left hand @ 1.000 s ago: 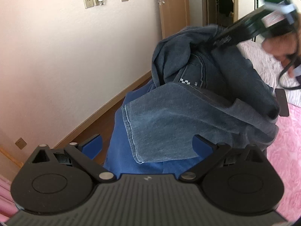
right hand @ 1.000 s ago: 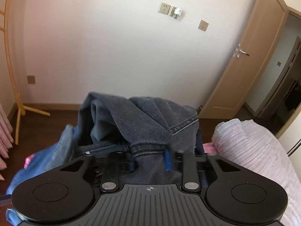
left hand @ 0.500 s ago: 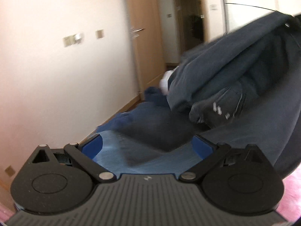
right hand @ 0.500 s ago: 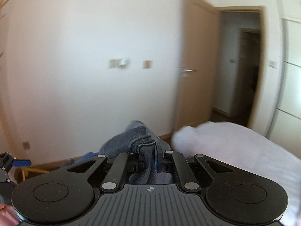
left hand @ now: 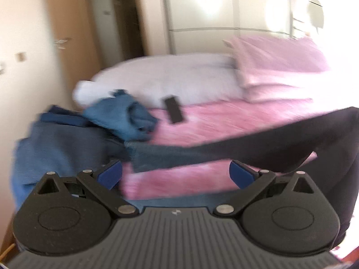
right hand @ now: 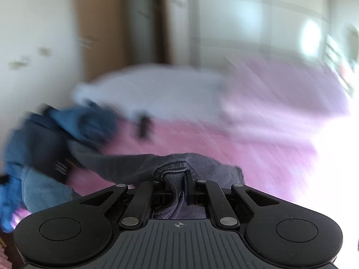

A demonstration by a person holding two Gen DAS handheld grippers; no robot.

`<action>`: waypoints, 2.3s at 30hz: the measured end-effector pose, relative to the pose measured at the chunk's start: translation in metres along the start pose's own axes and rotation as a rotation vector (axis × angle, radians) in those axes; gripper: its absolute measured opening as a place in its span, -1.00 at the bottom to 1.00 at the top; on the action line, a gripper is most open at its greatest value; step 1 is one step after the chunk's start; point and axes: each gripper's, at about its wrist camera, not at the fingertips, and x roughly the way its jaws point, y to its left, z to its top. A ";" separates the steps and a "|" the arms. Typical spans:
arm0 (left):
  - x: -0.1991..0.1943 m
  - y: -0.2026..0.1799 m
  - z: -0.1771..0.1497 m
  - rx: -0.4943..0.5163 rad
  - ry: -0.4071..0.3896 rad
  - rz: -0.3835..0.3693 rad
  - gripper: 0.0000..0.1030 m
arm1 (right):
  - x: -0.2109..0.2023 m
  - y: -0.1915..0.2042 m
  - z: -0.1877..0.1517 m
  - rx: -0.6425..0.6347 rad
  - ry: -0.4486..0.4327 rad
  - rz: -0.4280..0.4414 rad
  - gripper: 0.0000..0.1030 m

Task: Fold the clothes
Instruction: 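Grasp the dark grey jeans with the right gripper and lift them off the heap, then lay the dark grey jeans out on the bed with the right gripper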

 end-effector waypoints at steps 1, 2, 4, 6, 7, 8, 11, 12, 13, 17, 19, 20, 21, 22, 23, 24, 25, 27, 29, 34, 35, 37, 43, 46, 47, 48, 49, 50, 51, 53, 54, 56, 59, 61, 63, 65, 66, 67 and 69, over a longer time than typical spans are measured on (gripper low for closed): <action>0.003 -0.018 0.001 0.016 0.010 -0.032 0.95 | 0.007 -0.022 -0.017 0.035 0.075 -0.049 -0.88; 0.006 -0.036 0.002 0.033 0.021 -0.064 0.95 | 0.010 -0.037 -0.033 0.066 0.138 -0.065 -0.87; 0.013 -0.064 0.004 0.093 0.040 -0.120 0.95 | 0.014 -0.065 -0.064 0.127 0.260 -0.086 -0.82; 0.023 -0.084 0.005 0.163 0.049 -0.170 0.95 | 0.011 -0.082 -0.090 0.146 0.345 -0.108 -0.43; 0.028 -0.093 0.005 0.197 0.052 -0.193 0.95 | 0.004 -0.082 -0.098 0.129 0.346 -0.119 -0.31; 0.034 -0.102 0.005 0.229 0.055 -0.215 0.95 | 0.000 -0.084 -0.099 0.126 0.343 -0.122 -0.28; 0.061 -0.125 0.007 0.306 0.066 -0.276 0.95 | 0.001 -0.067 -0.097 0.166 0.359 -0.137 -0.24; 0.071 -0.131 0.009 0.327 0.068 -0.294 0.95 | 0.001 -0.064 -0.092 0.168 0.353 -0.139 -0.24; 0.081 -0.137 0.010 0.349 0.068 -0.311 0.95 | 0.000 -0.061 -0.086 0.167 0.346 -0.140 -0.23; 0.115 -0.151 0.011 0.431 0.057 -0.384 0.95 | -0.001 -0.051 -0.064 0.164 0.316 -0.142 -0.23; 0.133 -0.157 0.009 0.453 0.062 -0.425 0.95 | -0.002 -0.046 -0.053 0.163 0.301 -0.143 -0.22; 0.141 -0.161 0.008 0.468 0.070 -0.437 0.94 | -0.003 -0.043 -0.048 0.162 0.293 -0.144 -0.21; 0.147 -0.165 0.008 0.486 0.075 -0.443 0.94 | -0.003 -0.041 -0.042 0.162 0.286 -0.145 -0.16; 0.153 -0.169 0.007 0.503 0.081 -0.449 0.94 | -0.003 -0.038 -0.037 0.161 0.278 -0.145 0.06; 0.157 -0.173 0.007 0.518 0.084 -0.454 0.94 | -0.004 -0.036 -0.031 0.160 0.271 -0.146 0.25; 0.160 -0.177 0.007 0.530 0.085 -0.457 0.94 | -0.002 -0.040 -0.031 0.167 0.256 -0.162 0.56; 0.163 -0.181 0.008 0.541 0.086 -0.460 0.94 | 0.003 -0.051 -0.032 0.179 0.262 -0.172 0.59; 0.167 -0.190 0.008 0.560 0.089 -0.461 0.94 | 0.014 -0.073 -0.035 0.202 0.282 -0.188 0.59; 0.169 -0.201 0.004 0.571 0.102 -0.463 0.94 | 0.027 -0.097 -0.036 0.215 0.300 -0.193 0.59; 0.178 -0.244 -0.018 0.656 0.146 -0.455 0.94 | 0.089 -0.165 -0.033 0.180 0.367 -0.099 0.59; 0.180 -0.255 -0.025 0.693 0.151 -0.448 0.94 | 0.106 -0.178 -0.034 0.177 0.384 -0.070 0.59; 0.185 -0.278 -0.039 0.769 0.169 -0.426 0.94 | 0.141 -0.202 -0.035 0.181 0.421 -0.005 0.59; 0.209 -0.324 -0.056 0.840 0.241 -0.407 0.74 | 0.238 -0.259 -0.041 0.250 0.552 0.187 0.59; 0.214 -0.331 -0.053 0.843 0.274 -0.401 0.01 | 0.261 -0.277 -0.052 0.360 0.613 0.248 0.57; 0.215 -0.331 -0.051 0.837 0.282 -0.396 -0.39 | 0.263 -0.281 -0.057 0.394 0.618 0.261 0.46; 0.215 -0.330 -0.049 0.827 0.287 -0.387 -0.50 | 0.258 -0.283 -0.058 0.397 0.611 0.263 -0.13; 0.216 -0.329 -0.047 0.818 0.293 -0.379 -0.56 | 0.251 -0.285 -0.060 0.394 0.603 0.263 -0.50; 0.215 -0.328 -0.044 0.808 0.297 -0.379 -0.56 | 0.245 -0.287 -0.061 0.392 0.595 0.263 -0.52; 0.214 -0.326 -0.042 0.797 0.302 -0.386 -0.56 | 0.239 -0.288 -0.062 0.390 0.587 0.263 -0.64; 0.210 -0.324 -0.036 0.798 0.294 -0.397 -0.55 | 0.209 -0.291 -0.060 0.384 0.524 0.245 -0.70; 0.208 -0.322 -0.033 0.799 0.285 -0.404 -0.55 | 0.193 -0.298 -0.059 0.409 0.486 0.229 -0.71; 0.203 -0.318 -0.027 0.803 0.263 -0.413 -0.26 | 0.160 -0.314 -0.055 0.466 0.409 0.197 -0.73; 0.197 -0.309 -0.017 0.810 0.214 -0.416 -0.05 | 0.104 -0.327 -0.049 0.512 0.237 0.109 -0.74; 0.196 -0.298 -0.016 0.803 0.193 -0.423 0.11 | 0.067 -0.322 -0.051 0.478 0.119 0.024 -0.74; 0.198 -0.285 -0.023 0.800 0.190 -0.443 0.19 | 0.042 -0.317 -0.072 0.467 0.079 -0.076 -0.73; 0.200 -0.272 -0.030 0.797 0.187 -0.462 0.21 | 0.023 -0.314 -0.099 0.487 0.071 -0.170 -0.73; 0.201 -0.265 -0.036 0.804 0.186 -0.472 0.22 | 0.019 -0.315 -0.115 0.519 0.093 -0.203 -0.72; 0.201 -0.257 -0.042 0.818 0.185 -0.482 0.25 | 0.014 -0.316 -0.132 0.551 0.117 -0.235 -0.72; 0.201 -0.239 -0.059 0.835 0.196 -0.474 0.28 | 0.015 -0.312 -0.143 0.537 0.103 -0.245 -0.72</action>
